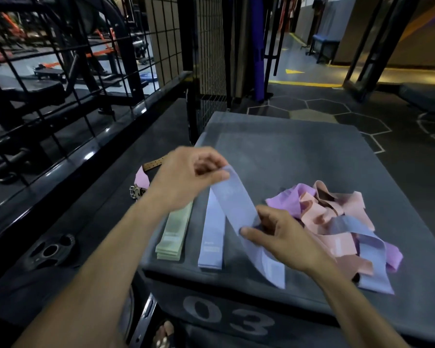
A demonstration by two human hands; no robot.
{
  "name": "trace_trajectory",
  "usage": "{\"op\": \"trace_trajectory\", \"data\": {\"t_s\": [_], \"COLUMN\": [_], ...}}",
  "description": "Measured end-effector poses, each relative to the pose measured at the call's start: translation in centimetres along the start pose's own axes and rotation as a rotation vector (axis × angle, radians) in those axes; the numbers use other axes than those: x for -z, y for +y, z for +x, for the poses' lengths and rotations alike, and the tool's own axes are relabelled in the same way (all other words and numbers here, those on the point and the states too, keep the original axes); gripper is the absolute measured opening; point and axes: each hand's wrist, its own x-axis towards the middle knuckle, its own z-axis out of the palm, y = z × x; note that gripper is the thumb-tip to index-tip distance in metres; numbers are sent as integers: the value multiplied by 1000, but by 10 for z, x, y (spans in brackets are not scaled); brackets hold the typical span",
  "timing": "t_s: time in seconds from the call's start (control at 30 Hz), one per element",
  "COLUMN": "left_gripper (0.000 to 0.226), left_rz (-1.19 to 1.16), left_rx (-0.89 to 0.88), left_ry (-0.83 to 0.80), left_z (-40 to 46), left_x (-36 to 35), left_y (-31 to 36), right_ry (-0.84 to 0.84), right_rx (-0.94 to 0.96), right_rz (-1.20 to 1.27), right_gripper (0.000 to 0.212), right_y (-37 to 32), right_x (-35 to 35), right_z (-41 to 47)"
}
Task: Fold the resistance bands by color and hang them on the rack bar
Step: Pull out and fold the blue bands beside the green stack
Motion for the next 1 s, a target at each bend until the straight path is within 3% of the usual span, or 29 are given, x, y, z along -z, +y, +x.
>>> {"op": "trace_trajectory", "data": {"t_s": [0.07, 0.17, 0.33, 0.53, 0.77, 1.0], "left_gripper": [11, 10, 10, 6, 3, 4], "left_rz": [70, 221, 409, 513, 511, 559], "left_rx": [1, 35, 142, 193, 206, 206], "left_ry": [66, 58, -103, -199, -320, -284], "left_z": [28, 70, 113, 145, 159, 153], "left_x": [8, 14, -3, -30, -58, -69], "left_y": [-8, -34, -96, -158, -202, -214], "right_ry": [-122, -280, -206, -88, -37, -53], "right_rx": [-112, -286, -455, -559, -625, -596], "right_rz": [-71, -22, 283, 402, 305, 111], "right_gripper": [10, 23, 25, 30, 35, 46], "right_y": [12, 27, 37, 39, 43, 49], "right_x": [1, -6, -38, -67, -75, -75], "right_z": [2, 3, 13, 38, 58, 59]}}
